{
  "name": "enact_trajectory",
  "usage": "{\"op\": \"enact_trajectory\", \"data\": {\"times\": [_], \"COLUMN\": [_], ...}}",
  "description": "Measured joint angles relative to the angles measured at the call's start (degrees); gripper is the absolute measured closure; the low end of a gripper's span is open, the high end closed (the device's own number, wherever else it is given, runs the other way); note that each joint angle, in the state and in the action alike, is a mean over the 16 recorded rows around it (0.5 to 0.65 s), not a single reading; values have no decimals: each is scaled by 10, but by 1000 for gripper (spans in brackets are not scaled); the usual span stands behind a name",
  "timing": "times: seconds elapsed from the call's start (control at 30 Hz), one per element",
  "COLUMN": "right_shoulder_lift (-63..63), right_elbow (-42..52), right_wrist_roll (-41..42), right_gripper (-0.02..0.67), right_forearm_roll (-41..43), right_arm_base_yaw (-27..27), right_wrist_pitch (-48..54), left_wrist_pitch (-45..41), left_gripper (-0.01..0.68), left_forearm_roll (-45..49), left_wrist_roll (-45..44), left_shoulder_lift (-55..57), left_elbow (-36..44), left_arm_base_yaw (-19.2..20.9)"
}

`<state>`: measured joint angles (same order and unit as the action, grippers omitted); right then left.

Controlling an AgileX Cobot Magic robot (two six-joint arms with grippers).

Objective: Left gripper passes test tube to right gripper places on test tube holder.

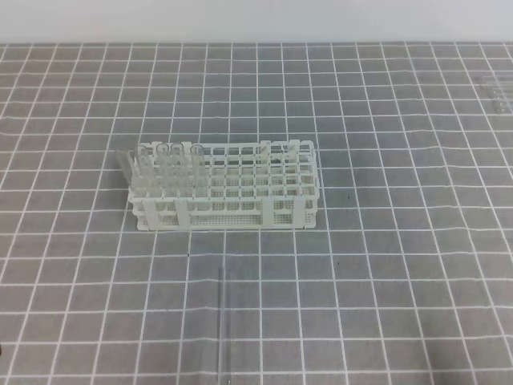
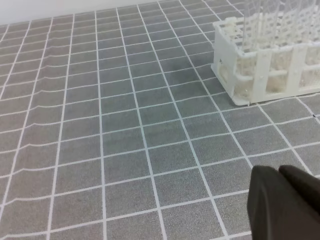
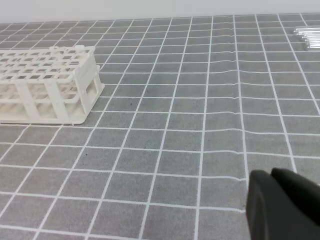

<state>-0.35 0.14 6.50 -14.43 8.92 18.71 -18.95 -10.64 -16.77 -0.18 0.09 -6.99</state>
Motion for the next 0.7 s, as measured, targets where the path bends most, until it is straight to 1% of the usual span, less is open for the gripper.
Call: {"op": "enact_trajectory", "data": {"times": [0.7], "right_shoulder_lift": [0], "right_elbow": [0], "right_wrist_roll": [0], "right_gripper": [650], "right_forearm_roll": [0], "right_arm_base_yaw": [0], "right_wrist_pitch": [0], "left_wrist_pitch": [20], "left_gripper": [673], "left_forearm_roll": [-20], "left_wrist_roll": [1], "left_shoulder_lift": [-6], "left_elbow": [2], "left_arm_base_yaw": [0]}}
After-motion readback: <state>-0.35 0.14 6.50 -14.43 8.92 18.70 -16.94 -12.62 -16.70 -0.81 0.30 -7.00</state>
